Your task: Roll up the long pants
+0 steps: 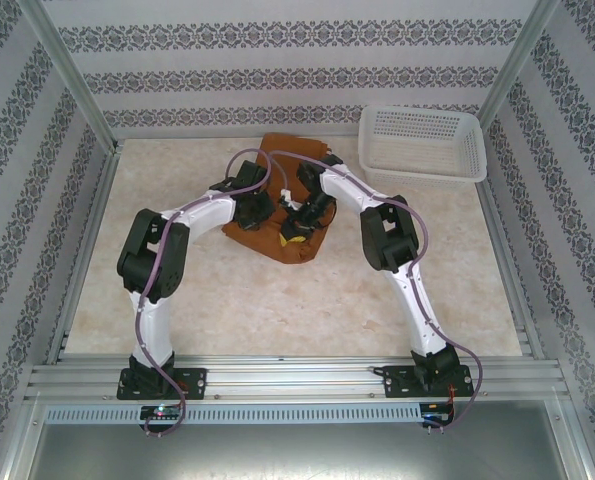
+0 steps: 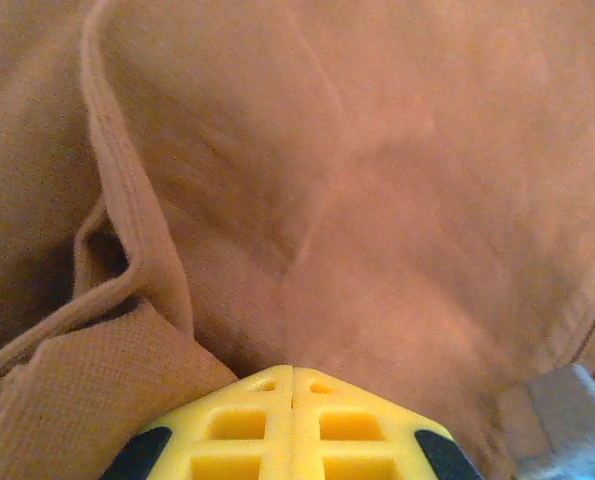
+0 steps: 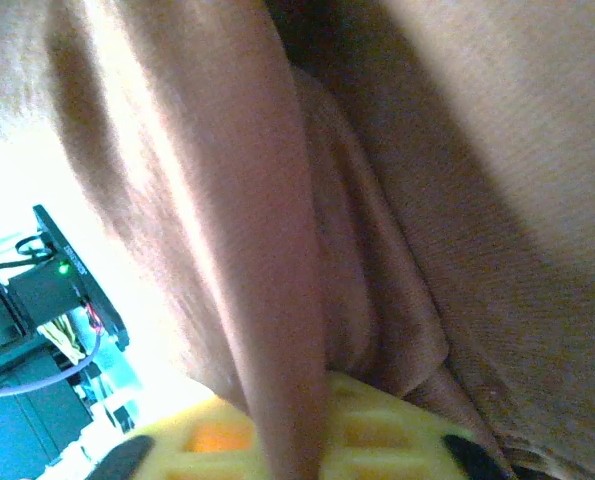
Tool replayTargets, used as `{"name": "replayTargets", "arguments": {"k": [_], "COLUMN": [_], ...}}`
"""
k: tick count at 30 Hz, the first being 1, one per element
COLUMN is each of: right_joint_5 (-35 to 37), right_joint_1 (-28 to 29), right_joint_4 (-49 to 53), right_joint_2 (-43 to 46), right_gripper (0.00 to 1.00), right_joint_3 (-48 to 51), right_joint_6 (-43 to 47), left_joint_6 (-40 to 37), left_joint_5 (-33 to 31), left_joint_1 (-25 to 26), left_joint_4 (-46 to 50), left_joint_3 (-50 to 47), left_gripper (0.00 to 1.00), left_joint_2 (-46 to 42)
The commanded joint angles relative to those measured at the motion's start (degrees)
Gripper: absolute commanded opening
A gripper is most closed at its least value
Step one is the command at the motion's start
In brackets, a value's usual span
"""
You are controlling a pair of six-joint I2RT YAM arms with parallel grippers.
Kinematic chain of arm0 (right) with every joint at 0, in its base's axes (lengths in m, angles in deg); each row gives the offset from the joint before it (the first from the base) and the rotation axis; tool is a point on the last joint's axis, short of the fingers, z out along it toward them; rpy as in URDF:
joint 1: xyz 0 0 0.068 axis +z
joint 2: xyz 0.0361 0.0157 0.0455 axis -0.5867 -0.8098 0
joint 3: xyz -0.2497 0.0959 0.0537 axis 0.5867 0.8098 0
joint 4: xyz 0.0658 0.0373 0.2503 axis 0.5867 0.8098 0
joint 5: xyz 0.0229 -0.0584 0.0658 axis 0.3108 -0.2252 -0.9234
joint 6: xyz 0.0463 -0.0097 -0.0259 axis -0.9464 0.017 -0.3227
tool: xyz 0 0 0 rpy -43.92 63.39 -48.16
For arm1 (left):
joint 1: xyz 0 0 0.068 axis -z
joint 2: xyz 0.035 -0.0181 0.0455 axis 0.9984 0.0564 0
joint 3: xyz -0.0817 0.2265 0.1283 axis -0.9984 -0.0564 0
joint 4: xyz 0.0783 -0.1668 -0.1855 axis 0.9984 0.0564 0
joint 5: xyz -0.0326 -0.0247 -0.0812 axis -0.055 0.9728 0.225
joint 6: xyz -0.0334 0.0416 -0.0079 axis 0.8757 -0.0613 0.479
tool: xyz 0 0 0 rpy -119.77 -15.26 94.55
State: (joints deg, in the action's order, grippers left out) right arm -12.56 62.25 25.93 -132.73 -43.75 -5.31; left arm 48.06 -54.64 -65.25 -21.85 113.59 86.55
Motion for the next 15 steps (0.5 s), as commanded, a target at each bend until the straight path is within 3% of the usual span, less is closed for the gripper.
{"name": "replayTargets", "arguments": {"k": [1,3,9,15], "right_joint_5": [8.87,12.94,26.63,44.42], "right_joint_1": [-1.53,-1.38,1.73,15.10], "right_joint_4": [1.00,0.57,-2.04,-6.30], "right_joint_2": [4.38,8.13,23.72,33.38], "right_gripper": [0.54,0.62,0.63,0.64], "right_joint_3": [3.27,5.35,11.50,18.91], "right_joint_6": [0.75,0.61,-1.03,-0.93], "left_joint_6": [-2.80,-3.19,-3.03,-1.75], "left_joint_5": [-5.49,-5.39,-3.92,-1.70], "left_joint_1": [-4.89,-5.73,-6.24,-6.23], "left_joint_4": [1.88,1.78,0.27,-1.80], "left_joint_3": [-2.93,-3.59,-5.09,-6.14], "left_gripper": [0.00,0.00,0.00,0.00], "left_joint_2": [2.17,2.57,2.92,3.63]}}
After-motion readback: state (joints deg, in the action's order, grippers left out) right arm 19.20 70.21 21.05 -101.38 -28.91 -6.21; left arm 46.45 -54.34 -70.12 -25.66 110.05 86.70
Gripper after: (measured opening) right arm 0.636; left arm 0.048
